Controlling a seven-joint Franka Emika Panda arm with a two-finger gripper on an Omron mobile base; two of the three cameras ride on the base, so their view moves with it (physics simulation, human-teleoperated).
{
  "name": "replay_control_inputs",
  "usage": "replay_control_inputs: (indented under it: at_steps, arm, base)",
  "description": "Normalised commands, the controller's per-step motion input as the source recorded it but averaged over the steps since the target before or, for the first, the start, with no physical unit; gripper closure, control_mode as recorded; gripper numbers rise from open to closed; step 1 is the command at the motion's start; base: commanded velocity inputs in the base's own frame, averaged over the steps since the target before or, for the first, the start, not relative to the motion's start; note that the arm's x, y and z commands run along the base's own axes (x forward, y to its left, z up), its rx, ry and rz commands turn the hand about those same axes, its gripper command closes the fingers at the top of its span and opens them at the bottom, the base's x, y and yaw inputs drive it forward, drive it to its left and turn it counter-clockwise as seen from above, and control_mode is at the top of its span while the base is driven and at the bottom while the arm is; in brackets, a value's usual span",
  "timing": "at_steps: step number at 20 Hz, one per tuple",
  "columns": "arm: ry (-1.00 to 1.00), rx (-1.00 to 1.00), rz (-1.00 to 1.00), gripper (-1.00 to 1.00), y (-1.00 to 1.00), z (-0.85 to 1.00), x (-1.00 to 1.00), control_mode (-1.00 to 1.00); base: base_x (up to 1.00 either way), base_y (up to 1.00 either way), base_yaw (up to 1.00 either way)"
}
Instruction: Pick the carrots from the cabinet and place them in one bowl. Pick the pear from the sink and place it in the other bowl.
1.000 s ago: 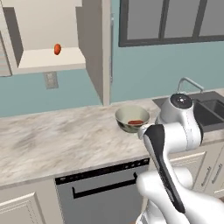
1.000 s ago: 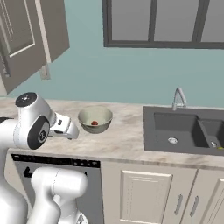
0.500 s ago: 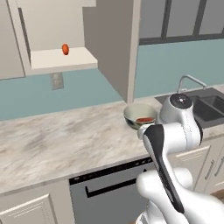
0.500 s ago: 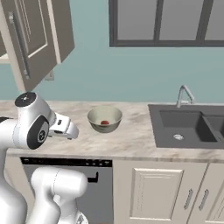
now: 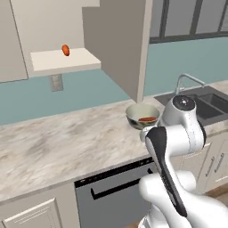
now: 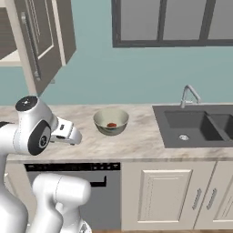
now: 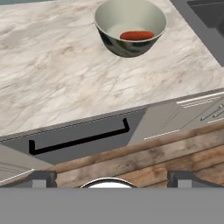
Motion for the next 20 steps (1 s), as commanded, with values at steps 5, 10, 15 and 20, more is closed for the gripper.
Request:
replay_control_inputs:
  at_steps: [5,10,15,20]
  arm:
    - [0.0,0.0,0.0,-1.0,0.0,0.0,0.0,1.0]
    - [0.0,0.0,0.0,-1.0,0.0,0.0,0.0,1.0]
    - [0.0,0.0,0.0,-1.0,0.0,0.0,0.0,1.0]
    - [0.0,0.0,0.0,-1.0,0.0,0.0,0.0,1.0]
  base:
    - [-0.57,0.1,-0.11]
    - [-0.2,0.46,-0.02]
    - [0.0,0.66,-0.02]
    - [0.0,0.58,-0.02]
